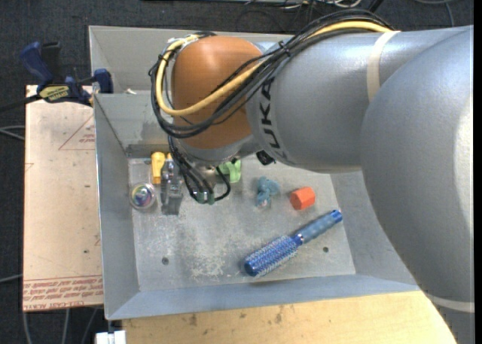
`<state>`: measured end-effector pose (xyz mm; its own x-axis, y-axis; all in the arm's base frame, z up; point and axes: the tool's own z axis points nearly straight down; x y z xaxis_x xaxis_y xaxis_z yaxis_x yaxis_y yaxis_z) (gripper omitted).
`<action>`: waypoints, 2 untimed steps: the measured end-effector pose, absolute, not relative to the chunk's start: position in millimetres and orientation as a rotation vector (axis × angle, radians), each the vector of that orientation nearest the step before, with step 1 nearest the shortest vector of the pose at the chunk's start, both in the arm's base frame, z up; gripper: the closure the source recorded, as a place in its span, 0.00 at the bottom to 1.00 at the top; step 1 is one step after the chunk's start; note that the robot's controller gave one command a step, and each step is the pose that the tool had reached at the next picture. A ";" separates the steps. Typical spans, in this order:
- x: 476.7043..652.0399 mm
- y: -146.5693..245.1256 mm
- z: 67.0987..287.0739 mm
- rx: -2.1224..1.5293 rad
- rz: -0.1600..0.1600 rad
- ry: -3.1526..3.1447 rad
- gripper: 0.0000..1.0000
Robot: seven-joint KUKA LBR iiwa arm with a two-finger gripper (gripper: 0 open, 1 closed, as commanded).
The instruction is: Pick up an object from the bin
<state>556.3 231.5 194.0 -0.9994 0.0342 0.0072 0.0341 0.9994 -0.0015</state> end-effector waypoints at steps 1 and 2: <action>558.8 230.8 197.8 -0.058 -0.002 -3.141 0.00; 648.4 187.5 155.0 -0.366 0.000 -3.124 0.00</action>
Offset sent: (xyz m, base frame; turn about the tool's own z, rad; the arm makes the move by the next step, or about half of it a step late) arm 0.0000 0.0000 0.0000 0.0000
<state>648.4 187.5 155.0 -0.9729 0.2313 -0.0037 0.2313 0.9729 0.0005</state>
